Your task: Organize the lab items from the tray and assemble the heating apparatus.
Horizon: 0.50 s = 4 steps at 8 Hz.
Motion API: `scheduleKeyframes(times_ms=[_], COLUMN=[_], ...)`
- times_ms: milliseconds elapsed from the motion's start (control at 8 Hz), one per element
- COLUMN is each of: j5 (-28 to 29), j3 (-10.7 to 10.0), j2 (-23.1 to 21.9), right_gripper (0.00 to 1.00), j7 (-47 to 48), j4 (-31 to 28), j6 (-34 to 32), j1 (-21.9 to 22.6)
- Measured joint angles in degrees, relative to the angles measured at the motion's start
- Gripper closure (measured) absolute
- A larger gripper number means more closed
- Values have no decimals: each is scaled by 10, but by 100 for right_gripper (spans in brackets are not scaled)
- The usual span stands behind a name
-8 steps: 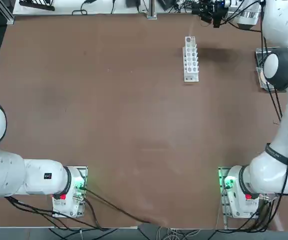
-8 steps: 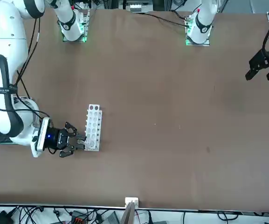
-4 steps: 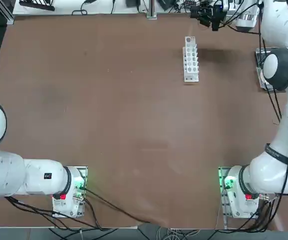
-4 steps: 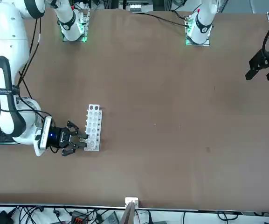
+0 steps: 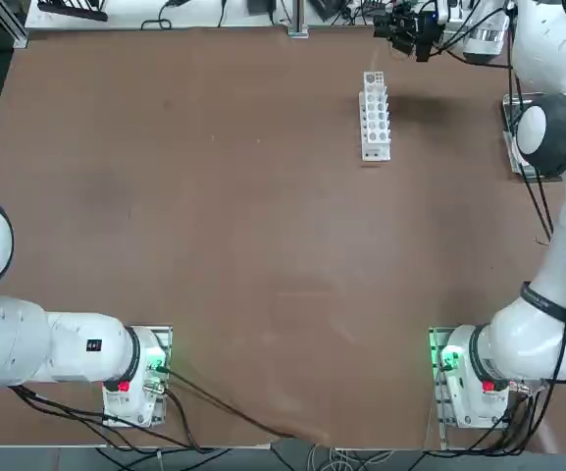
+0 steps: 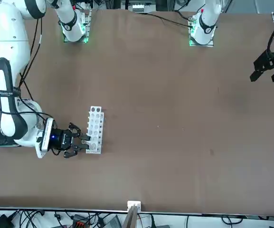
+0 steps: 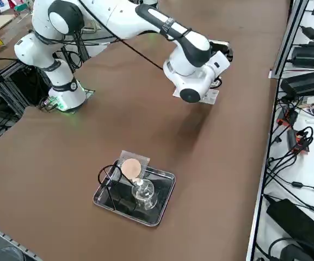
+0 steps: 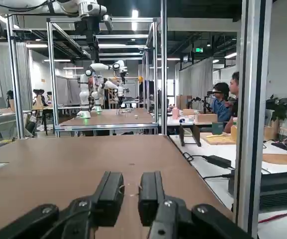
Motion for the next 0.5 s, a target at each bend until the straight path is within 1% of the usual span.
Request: scheduleKeyframes(times_ms=[500], j5=[-11], j3=[0], j2=[0], right_gripper=[75], j7=[-3], j4=[-5], j6=[0], j1=[0])
